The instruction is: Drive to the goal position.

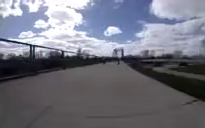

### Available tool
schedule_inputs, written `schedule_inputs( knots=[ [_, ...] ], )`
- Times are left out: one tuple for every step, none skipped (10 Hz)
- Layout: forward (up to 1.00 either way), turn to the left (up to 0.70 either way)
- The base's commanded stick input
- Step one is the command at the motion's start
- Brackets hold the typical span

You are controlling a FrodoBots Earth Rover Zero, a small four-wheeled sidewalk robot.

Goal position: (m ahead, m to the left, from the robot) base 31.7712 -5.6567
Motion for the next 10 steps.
schedule_inputs(
  knots=[
    [1.00, -0.27],
    [1.00, -0.26],
    [1.00, 0.00],
    [1.00, 0.00],
    [1.00, 0.00],
    [1.00, 0.00],
    [1.00, 0.00],
    [1.00, 0.00],
    [1.00, 0.00],
    [1.00, 0.00]
  ],
)
